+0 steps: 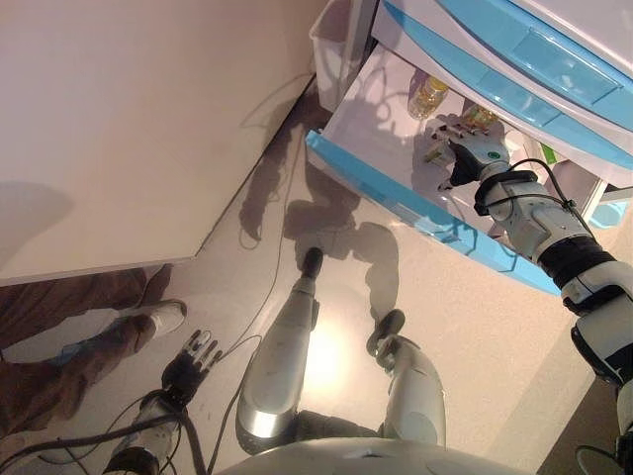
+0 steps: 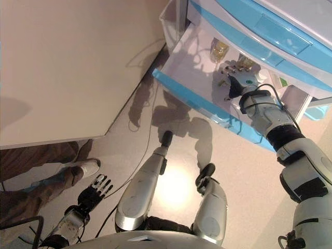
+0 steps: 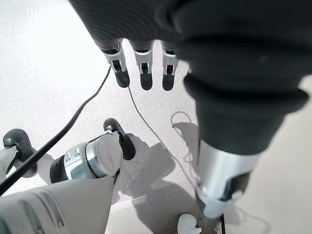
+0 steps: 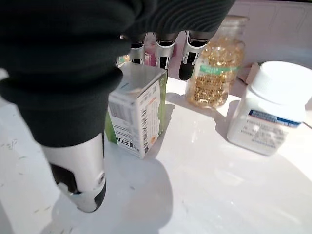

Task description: Open the drawer and pick up the medicine

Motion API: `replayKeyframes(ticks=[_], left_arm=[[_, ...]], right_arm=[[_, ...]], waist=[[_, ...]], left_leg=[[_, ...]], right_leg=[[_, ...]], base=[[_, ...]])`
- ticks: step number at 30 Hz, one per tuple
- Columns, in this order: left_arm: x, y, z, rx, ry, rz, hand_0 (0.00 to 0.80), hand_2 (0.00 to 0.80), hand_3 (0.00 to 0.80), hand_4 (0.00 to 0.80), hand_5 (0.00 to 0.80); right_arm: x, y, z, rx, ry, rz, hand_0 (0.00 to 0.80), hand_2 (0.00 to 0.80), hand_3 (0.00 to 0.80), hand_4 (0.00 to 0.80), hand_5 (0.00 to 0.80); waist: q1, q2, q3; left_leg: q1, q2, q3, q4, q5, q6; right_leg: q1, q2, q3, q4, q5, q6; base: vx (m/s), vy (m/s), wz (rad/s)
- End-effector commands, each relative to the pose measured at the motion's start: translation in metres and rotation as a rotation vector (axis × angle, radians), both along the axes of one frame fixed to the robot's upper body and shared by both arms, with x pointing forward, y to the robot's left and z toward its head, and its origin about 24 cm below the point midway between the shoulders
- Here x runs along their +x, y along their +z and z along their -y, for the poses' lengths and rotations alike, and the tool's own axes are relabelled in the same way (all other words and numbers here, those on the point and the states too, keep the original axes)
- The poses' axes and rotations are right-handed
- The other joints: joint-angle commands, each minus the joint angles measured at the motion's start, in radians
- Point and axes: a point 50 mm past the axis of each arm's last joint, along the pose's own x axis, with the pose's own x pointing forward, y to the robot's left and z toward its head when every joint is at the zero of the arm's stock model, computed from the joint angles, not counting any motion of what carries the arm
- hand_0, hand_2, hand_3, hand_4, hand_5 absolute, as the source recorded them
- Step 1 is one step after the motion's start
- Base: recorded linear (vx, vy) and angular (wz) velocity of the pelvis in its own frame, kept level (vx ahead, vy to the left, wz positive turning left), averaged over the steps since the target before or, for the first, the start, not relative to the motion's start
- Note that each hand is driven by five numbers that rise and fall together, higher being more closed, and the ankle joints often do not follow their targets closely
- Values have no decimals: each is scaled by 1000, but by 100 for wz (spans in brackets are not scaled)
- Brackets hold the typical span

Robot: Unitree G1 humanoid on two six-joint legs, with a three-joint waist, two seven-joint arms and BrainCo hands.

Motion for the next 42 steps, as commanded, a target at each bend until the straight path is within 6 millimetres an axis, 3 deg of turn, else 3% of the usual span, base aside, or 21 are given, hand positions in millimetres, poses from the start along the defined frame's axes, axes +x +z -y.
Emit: replayKeyframes(ticks=[1,17,19,20,21,22,42], left_arm=[[-18,-7,7,-31,-16,-41,0,0,0,0,0],[-20,-8,10,-44,-16,-40,0,0,0,0,0],[-20,-9,10,-47,-17,-38,0,0,0,0,0],[-20,-9,11,-46,-17,-38,0,0,0,0,0],[-20,-9,11,-47,-17,-38,0,0,0,0,0],[-21,-9,11,-48,-16,-40,0,0,0,0,0],[-22,-8,11,-49,-20,-39,0,0,0,0,0]], right_arm=[[5,32,12,21,-36,90,0,0,0,0,0],[9,34,14,11,-50,94,0,0,0,0,0],[10,37,17,22,-68,96,282,282,282,282,282],[10,37,17,27,-71,97,574,574,574,574,574],[10,38,18,30,-75,99,646,646,646,646,646],[10,39,20,34,-78,99,800,800,800,800,800],[10,44,15,32,-34,111,800,800,800,800,800]], waist=[[27,44,-52],[35,55,-52],[39,58,-52],[40,58,-52],[41,59,-52],[42,60,-52],[38,53,-52]], left_leg=[[39,-27,22,65,-167,56],[17,-30,15,75,-163,56],[9,-31,14,82,-163,56],[8,-31,13,82,-163,56],[7,-32,13,83,-163,56],[7,-32,13,83,-163,56],[-1,-27,16,88,-164,56]], right_leg=[[-116,18,32,66,188,-14],[-133,13,32,69,190,-16],[-136,12,30,69,186,-18],[-136,11,29,68,187,-18],[-138,11,29,69,186,-19],[-137,12,29,68,186,-19],[-144,15,34,68,192,-18]], base=[[0,0,0],[1,1,0],[10,9,6],[5,5,6],[8,6,4],[0,0,0],[0,0,0]])
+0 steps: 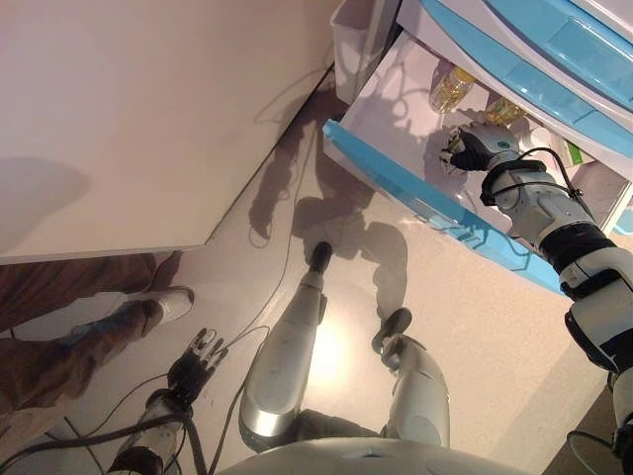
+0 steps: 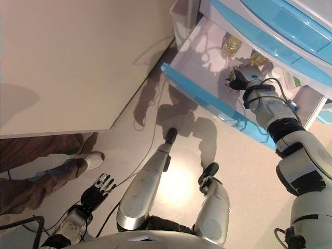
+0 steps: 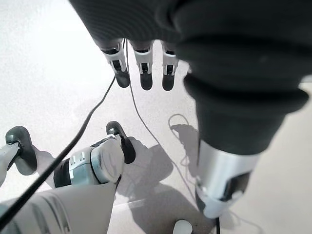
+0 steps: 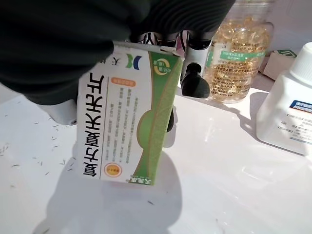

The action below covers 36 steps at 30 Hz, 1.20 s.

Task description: Open the drawer and pick up the medicine

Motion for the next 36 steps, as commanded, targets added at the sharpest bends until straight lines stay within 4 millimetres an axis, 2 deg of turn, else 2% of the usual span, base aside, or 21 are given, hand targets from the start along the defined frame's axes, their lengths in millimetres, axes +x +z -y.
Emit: replayKeyframes(ticks=[1,10,20,36], left_arm=[[-26,-9,3,-17,-8,-64,0,0,0,0,0],[-27,-9,2,-13,-8,-60,0,0,0,0,0],[-26,-7,-1,-8,5,-53,0,0,0,0,0],[-27,-7,-6,10,19,-62,0,0,0,0,0]], right_arm=[[1,32,5,-7,6,103,800,800,800,800,800],[-1,38,-8,-21,84,143,800,800,800,800,800],[-8,54,-28,-18,184,230,800,800,800,800,800],[-33,80,-60,-77,384,352,800,800,800,800,800]], waist=[[10,37,-51],[2,29,-51],[-17,11,-51],[-55,-10,-52]], left_leg=[[49,-16,40,55,-165,57],[55,-13,46,50,-165,57],[92,-3,57,23,-162,55],[180,9,86,-33,-156,52]], right_leg=[[-117,15,36,64,205,-29],[-116,18,39,62,212,-25],[-95,26,55,52,224,-16],[-38,37,79,27,230,-3]], base=[[0,0,0],[0,0,0],[-2,-3,0],[-12,-15,-6]])
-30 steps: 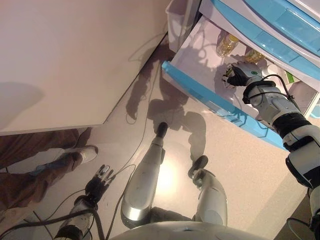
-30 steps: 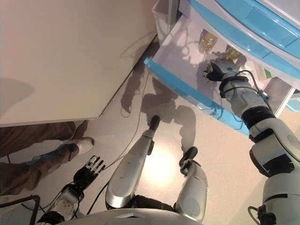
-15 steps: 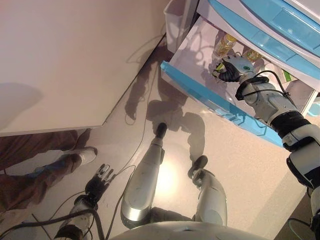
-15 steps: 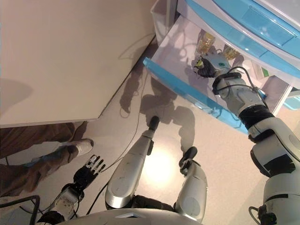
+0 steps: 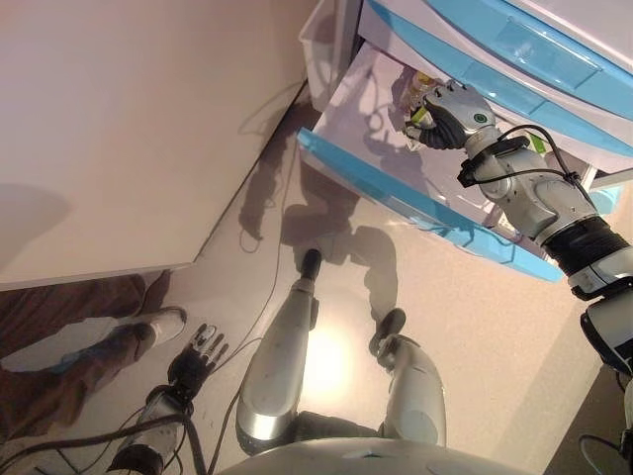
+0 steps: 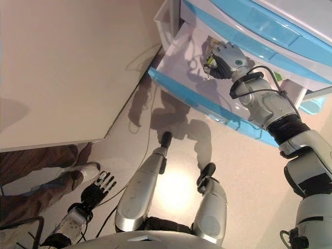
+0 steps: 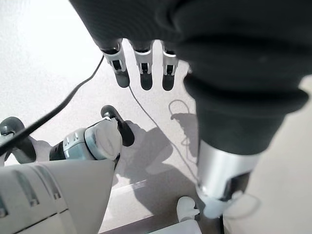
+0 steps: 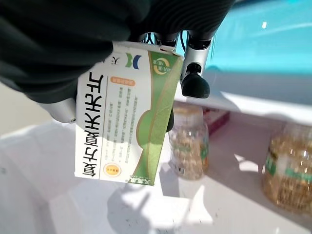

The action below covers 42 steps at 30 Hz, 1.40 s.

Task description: Open the drawer and pick up the medicine

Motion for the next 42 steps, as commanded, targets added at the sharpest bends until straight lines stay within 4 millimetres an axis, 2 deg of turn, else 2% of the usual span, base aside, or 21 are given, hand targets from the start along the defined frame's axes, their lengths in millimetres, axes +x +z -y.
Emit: replayKeyframes(ticks=[1,19,26,35,42], left_arm=[[-29,-10,-5,7,16,-77,0,0,0,0,0],[-44,-18,-8,28,44,-133,0,0,0,0,0],[-52,-23,-6,36,54,-167,0,0,0,0,0],[-68,-31,-5,42,83,-225,0,0,0,0,0],[-82,-37,-2,45,95,-288,0,0,0,0,0]], right_arm=[[-11,30,2,-12,42,122,800,800,800,800,800],[-58,54,-32,-1,310,178,800,800,800,800,800],[-89,69,-45,14,458,230,800,800,800,800,800],[-117,82,-47,94,563,271,800,800,800,800,800],[-123,90,-40,190,565,299,800,800,800,800,800]], waist=[[6,8,-51],[-32,-22,-116],[-46,-37,-164],[-59,-43,-226],[-61,-46,-272]], left_leg=[[139,-22,37,-45,-156,49],[214,-11,55,-97,-161,34],[262,-6,61,-136,-158,26],[320,2,64,-201,-141,14],[351,1,64,-215,-144,11]], right_leg=[[-68,19,49,36,223,5],[2,39,67,-33,203,14],[47,42,70,-70,190,21],[93,45,70,-101,177,28],[125,44,65,-116,162,29]], base=[[-8,-3,-6],[7,-27,-6],[26,-27,-9],[40,-11,-3],[53,-3,-6]])
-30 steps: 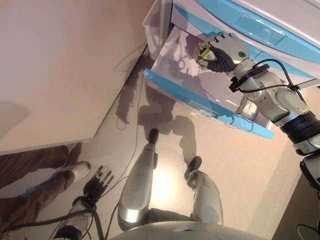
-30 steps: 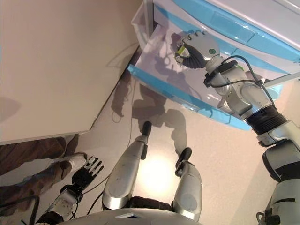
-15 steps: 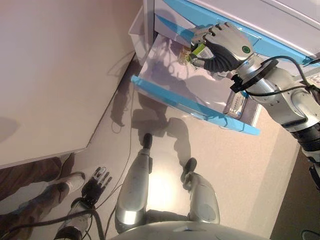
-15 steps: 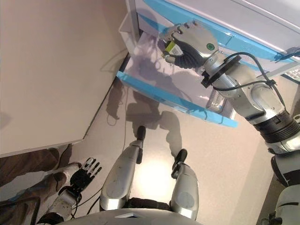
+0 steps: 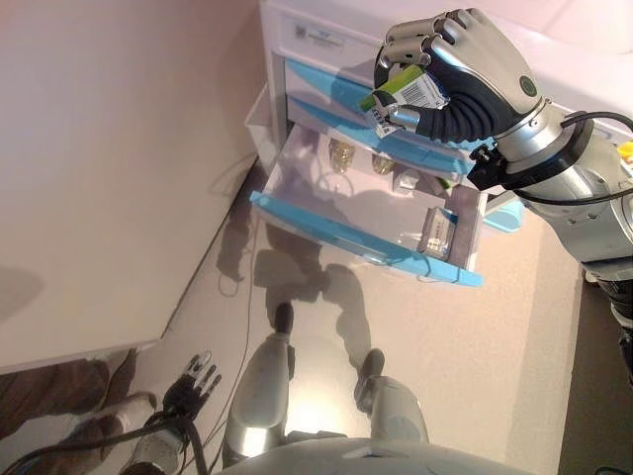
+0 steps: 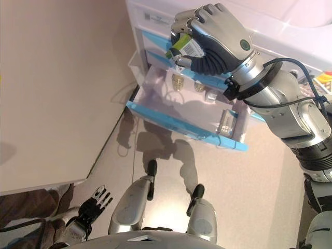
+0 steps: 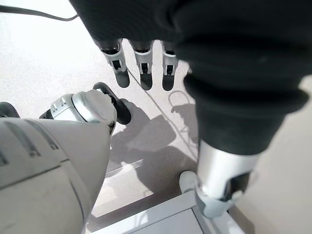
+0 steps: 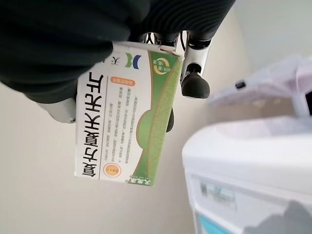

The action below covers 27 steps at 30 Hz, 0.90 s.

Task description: Open the drawer and pick up the medicine

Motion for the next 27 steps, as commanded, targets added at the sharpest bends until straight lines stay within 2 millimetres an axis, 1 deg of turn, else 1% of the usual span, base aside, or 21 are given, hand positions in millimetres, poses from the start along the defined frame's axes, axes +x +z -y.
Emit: replayKeyframes(ticks=[1,7,12,16,19,21,24,26,27], left_arm=[[-36,-8,-2,32,-18,-99,0,0,0,0,0],[-43,-11,0,31,-16,-132,0,0,0,0,0],[-48,-12,0,33,-17,-157,0,0,0,0,0],[-52,-13,-1,37,-14,-181,0,0,0,0,0],[-55,-13,-3,38,-9,-193,0,0,0,0,0],[-57,-13,-4,41,-16,-204,0,0,0,0,0],[-57,-12,-6,45,-21,-212,0,0,0,0,0],[-56,-12,-7,46,-21,-215,0,0,0,0,0],[-55,-11,-8,51,-24,-219,0,0,0,0,0]], right_arm=[[-11,16,7,99,24,48,800,800,800,800,800],[-2,25,22,229,-45,43,800,800,800,800,800],[12,31,40,355,-128,36,800,800,800,800,800],[26,35,58,449,-219,32,800,800,800,800,800],[36,35,71,487,-288,26,800,800,800,800,800],[46,35,82,521,-347,-5,800,800,800,800,800],[61,31,96,535,-448,-37,800,800,800,800,800],[66,32,101,532,-481,-49,800,800,800,800,800],[71,31,107,539,-524,-67,800,800,800,800,800]], waist=[[22,18,-90],[27,21,-119],[33,23,-136],[39,25,-153],[45,25,-161],[52,25,-165],[65,25,-165],[69,26,-164],[78,24,-164]], left_leg=[[154,-18,-21,-109,-116,19],[171,-17,-27,-113,-117,15],[182,-18,-36,-117,-117,13],[194,-18,-41,-129,-111,12],[198,-18,-46,-126,-113,12],[201,-20,-53,-124,-114,13],[200,-23,-63,-118,-114,14],[201,-24,-67,-117,-113,14],[200,-25,-72,-116,-112,14]], right_leg=[[-44,20,11,52,125,19],[-20,16,5,40,114,17],[-3,13,-4,31,110,17],[9,8,-11,25,110,17],[15,3,-17,24,109,17],[21,0,-23,24,105,15],[28,-4,-32,25,101,14],[31,-4,-35,23,98,13],[33,-6,-39,22,97,12]], base=[[53,-7,-3],[49,-1,2],[37,4,3],[48,14,2],[58,19,7],[66,18,5],[55,15,7],[36,10,3],[46,10,7]])
